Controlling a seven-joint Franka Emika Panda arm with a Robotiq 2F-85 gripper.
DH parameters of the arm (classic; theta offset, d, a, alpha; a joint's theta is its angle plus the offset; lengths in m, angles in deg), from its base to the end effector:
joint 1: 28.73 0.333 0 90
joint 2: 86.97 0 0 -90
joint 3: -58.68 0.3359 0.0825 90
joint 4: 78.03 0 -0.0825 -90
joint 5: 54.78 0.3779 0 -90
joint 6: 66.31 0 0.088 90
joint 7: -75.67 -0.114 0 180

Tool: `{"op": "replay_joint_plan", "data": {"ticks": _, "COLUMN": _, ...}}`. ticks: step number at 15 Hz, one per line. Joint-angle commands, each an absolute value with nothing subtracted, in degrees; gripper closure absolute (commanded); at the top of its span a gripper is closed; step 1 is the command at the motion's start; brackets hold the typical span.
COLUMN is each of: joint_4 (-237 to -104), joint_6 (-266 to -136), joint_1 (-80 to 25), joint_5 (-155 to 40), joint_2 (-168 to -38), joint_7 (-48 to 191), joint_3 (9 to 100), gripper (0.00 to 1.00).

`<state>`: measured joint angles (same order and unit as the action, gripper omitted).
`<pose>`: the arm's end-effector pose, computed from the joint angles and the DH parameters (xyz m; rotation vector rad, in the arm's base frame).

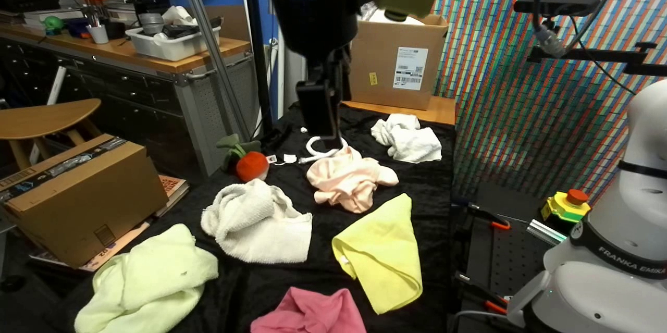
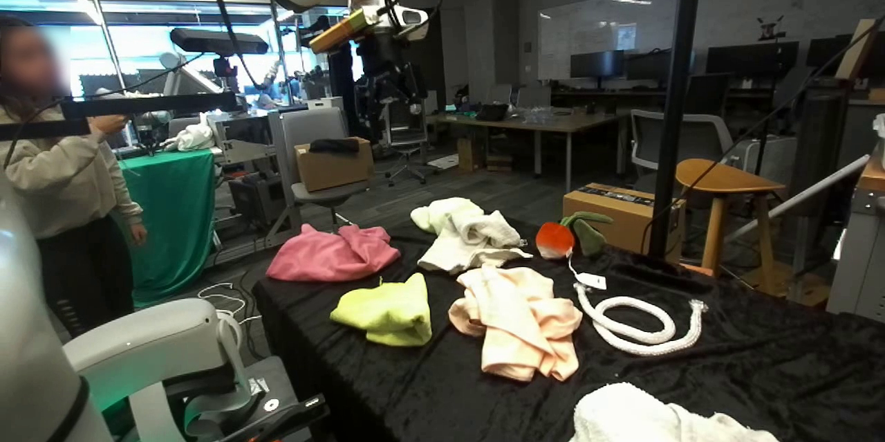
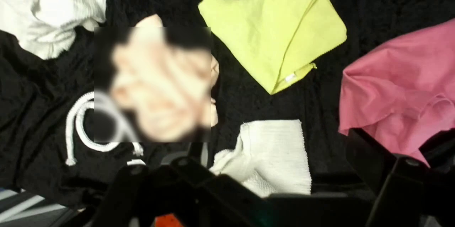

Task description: Pick up the clothes and toy from the table and stack them on each other.

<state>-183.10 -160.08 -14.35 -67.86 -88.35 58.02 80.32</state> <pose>0.4502 0.2951 0.5118 2.8002 0.5121 -0.1395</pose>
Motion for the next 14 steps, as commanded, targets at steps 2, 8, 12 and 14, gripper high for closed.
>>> {"op": "replay_joint_plan", "data": {"ticks": 2, "joint_4": -170.96, "joint_6": -161.24, "joint_1": -10.01, "joint_5": -71.97, "joint_2": -100.66, "joint_7": 60.27, "joint_3": 79.25, "gripper": 0.00}}
{"op": "replay_joint_plan", "data": {"ticks": 8, "joint_4": -157.70, "joint_6": -160.17, "joint_1": -3.99, "joint_5": -73.25, "joint_2": -113.03, "joint_7": 62.38, "joint_3": 76.79, "gripper": 0.00}}
{"op": "replay_joint_plan", "data": {"ticks": 12, "joint_4": -152.16, "joint_6": -162.60, "joint_1": -0.52, "joint_5": -72.11, "joint_2": -118.55, "joint_7": 62.10, "joint_3": 74.91, "gripper": 0.00}}
{"op": "replay_joint_plan", "data": {"ticks": 14, "joint_4": -151.40, "joint_6": -164.58, "joint_1": 0.56, "joint_5": -71.35, "joint_2": -119.90, "joint_7": 62.10, "joint_3": 74.33, "gripper": 0.00}}
